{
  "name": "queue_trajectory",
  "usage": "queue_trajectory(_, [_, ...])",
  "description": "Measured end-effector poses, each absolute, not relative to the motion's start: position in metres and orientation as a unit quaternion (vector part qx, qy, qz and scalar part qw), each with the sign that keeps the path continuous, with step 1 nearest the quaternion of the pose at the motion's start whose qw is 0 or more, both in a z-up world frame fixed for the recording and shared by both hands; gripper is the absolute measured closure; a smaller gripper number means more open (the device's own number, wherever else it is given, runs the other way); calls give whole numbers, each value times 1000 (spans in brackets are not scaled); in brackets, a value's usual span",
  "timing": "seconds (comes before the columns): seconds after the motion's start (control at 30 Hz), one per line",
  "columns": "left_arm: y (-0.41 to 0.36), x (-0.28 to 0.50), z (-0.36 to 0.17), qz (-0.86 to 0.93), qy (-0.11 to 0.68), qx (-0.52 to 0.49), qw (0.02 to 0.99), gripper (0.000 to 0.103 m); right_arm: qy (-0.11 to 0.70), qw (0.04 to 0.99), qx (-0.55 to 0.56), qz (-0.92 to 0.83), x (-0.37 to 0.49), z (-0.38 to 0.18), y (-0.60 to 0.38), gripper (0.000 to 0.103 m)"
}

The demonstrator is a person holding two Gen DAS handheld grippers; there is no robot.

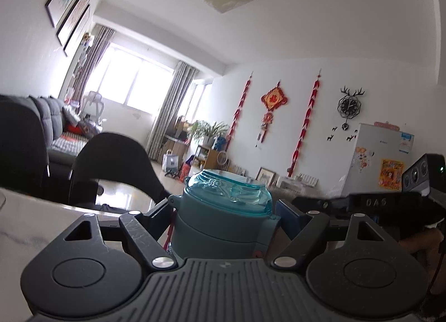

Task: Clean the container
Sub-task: 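Lift the towel off the cap with the right gripper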

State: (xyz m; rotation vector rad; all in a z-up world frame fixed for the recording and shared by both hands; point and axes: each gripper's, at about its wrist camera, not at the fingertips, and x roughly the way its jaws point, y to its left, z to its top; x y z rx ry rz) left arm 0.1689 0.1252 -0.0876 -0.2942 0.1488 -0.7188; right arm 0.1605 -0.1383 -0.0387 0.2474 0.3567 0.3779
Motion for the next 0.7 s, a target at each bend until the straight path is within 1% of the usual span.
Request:
queue_trajectory(0.2, [128,163,-86,-353,67,-147,921,21,243,947,125,168,167,-76,-138,93])
queue_trajectory(0.27, [130,160,-86,-355,66,-152,920,21,264,945,111,156,167,-84,-135,92])
queue_trajectory(0.3, [131,159,-85,-355,65,-154,920,20,273,944,104,151,167,-87,-134,90])
queue_trajectory(0.37, [133,156,-84,-356,64,-158,919,20,286,943,97,143,165,-91,-132,81])
queue_trajectory(0.43, [136,154,-83,-358,62,-162,917,21,285,942,102,141,162,-90,-132,69])
queue_trajectory(0.47, [137,153,-83,-359,62,-165,917,21,283,943,103,142,161,-88,-132,66])
queue_trajectory(0.5, [138,153,-81,-360,62,-167,916,20,279,944,104,143,159,-85,-131,60])
queue_trajectory(0.53, [138,153,-80,-358,63,-165,917,19,274,945,106,145,158,-82,-131,51])
queue_trajectory(0.63, [138,150,-79,-358,62,-158,918,17,261,948,109,150,154,-73,-130,41])
queue_trajectory(0.7, [136,148,-78,-363,63,-156,916,17,252,949,111,154,152,-68,-130,38])
